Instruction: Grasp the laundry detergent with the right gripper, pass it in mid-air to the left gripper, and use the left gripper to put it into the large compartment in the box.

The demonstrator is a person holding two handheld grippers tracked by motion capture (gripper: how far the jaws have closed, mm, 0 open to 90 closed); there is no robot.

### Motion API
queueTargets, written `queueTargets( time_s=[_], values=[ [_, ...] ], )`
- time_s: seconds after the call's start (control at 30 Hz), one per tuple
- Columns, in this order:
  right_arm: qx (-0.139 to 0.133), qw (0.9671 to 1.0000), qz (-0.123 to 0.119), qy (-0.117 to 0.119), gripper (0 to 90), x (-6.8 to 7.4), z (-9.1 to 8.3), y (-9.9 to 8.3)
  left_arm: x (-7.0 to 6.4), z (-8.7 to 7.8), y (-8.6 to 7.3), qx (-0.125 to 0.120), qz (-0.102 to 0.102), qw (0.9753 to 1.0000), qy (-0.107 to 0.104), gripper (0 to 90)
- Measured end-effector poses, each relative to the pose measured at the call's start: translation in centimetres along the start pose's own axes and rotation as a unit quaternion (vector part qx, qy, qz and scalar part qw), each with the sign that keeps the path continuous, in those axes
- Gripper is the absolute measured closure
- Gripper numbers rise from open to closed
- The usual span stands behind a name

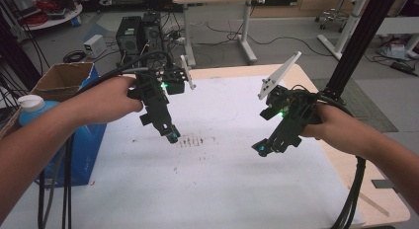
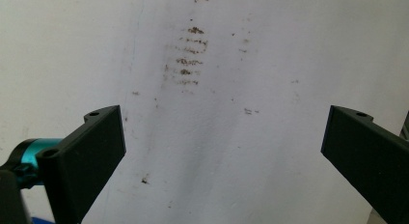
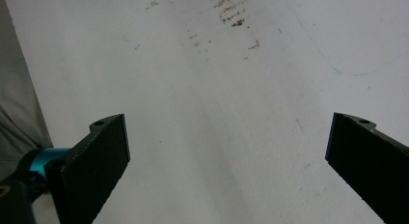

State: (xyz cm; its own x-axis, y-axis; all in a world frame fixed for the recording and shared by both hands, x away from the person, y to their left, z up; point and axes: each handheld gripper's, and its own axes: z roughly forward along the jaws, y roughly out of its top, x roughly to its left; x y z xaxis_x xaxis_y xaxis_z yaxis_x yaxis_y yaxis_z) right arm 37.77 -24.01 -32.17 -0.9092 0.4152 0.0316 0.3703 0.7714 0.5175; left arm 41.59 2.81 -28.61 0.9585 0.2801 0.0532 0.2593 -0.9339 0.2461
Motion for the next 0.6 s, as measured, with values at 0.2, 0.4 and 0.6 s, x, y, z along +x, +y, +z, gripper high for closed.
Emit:
queueTargets(
  time_s=[0.2,0.4,0.6],
  values=[
    [0.004,1.0,-0.002,0.0,0.8,0.05,0.32,0.01,0.1,-0.06,-0.12,-0.003,-0.004,1.0,-0.002,1.7],
    [0.002,1.0,0.0,-0.001,0.8,0.07,0.15,-0.18,0.1,-0.11,-0.1,-0.002,-0.001,1.0,-0.001,1.7],
    [0.0,1.0,-0.002,-0.003,0.8,0.31,-0.05,-0.26,0.05,0.03,-0.27,0.012,-0.001,0.9999,0.004,1.7]
  ],
)
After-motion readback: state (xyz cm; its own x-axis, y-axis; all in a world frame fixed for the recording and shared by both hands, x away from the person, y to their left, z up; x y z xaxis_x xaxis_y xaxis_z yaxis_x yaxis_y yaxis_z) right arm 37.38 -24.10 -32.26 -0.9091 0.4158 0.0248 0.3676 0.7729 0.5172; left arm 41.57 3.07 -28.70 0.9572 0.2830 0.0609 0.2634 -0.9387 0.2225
